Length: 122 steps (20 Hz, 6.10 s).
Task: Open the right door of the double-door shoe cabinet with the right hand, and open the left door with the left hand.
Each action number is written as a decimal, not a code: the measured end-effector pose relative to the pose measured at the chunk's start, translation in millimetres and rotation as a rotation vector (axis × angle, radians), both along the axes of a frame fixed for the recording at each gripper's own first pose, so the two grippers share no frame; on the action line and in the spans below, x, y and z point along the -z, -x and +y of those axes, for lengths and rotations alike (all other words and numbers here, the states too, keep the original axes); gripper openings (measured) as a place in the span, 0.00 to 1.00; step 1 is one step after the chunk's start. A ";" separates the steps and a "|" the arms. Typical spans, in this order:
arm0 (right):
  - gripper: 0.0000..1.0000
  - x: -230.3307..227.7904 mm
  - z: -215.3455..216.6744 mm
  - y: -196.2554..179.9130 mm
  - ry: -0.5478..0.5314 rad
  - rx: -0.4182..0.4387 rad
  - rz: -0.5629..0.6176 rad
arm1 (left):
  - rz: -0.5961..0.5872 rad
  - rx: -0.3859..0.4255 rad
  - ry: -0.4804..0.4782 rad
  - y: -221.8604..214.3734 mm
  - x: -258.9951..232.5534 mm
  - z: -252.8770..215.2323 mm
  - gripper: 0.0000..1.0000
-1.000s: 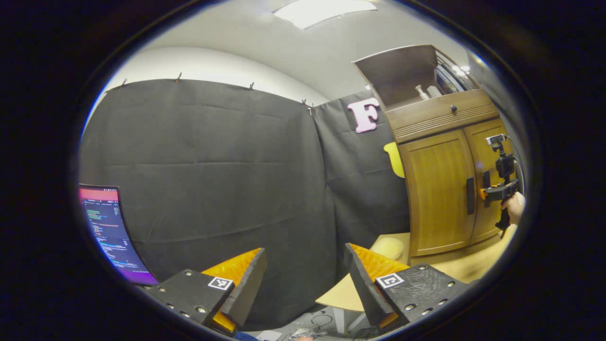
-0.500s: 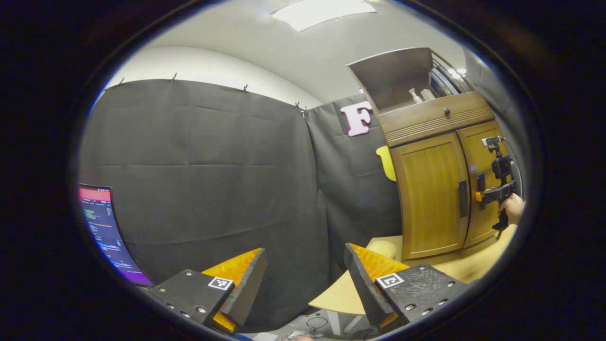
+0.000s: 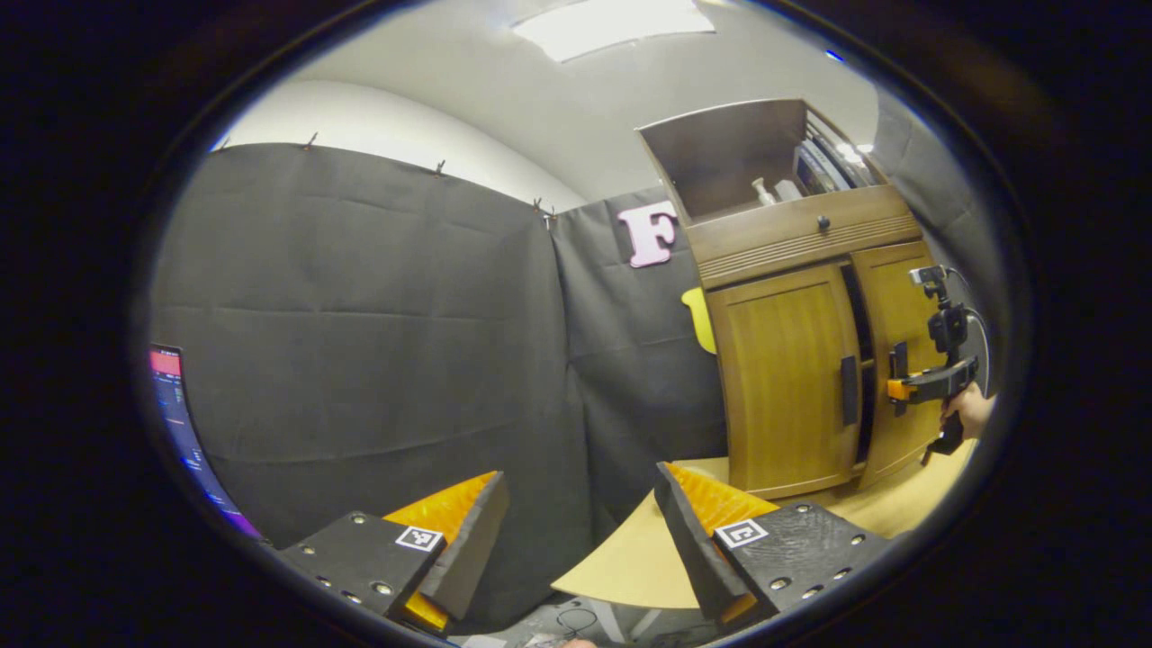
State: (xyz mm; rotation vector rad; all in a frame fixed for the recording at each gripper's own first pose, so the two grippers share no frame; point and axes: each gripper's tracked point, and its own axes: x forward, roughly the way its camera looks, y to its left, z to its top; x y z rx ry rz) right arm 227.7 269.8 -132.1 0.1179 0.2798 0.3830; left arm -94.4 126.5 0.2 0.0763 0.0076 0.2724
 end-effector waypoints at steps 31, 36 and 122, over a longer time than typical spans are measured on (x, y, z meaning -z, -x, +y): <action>0.17 -3.6 -129.8 107.7 -0.004 -0.001 0.060 | -0.050 0.367 0.017 -34.7 -0.2 -35.8 0.96; 0.17 -2.9 -147.6 115.6 0.009 0.026 0.068 | -0.053 0.407 0.020 -39.6 3.2 -41.4 0.96; 0.99 -52.9 -314.7 238.3 0.135 0.401 -0.030 | 0.090 0.688 0.179 -169.9 70.4 -163.2 0.21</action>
